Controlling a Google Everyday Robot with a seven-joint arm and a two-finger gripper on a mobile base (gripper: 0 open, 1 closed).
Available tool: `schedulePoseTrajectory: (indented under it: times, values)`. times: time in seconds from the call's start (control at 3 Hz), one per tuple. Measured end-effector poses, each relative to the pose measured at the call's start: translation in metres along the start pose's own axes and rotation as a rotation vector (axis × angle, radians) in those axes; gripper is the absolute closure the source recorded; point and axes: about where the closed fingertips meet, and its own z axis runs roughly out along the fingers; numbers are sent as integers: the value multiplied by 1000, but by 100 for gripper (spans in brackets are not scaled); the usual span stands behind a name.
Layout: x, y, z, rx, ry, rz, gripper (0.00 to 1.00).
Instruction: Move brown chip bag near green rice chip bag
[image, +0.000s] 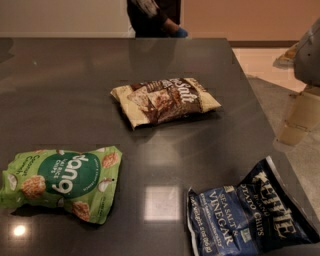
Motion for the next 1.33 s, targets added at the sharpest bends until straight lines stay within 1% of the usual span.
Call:
schedulePoseTrajectory:
  times: [0.33,0.67,1.0,1.33]
  values:
    - [0,0,0,0,0,0,0]
    - [-6,-3,-1,-3,-6,-23,0]
    - [-26,-11,2,-9,-37,-78,0]
    - [-53,-21,16,-8,-67,-143,0]
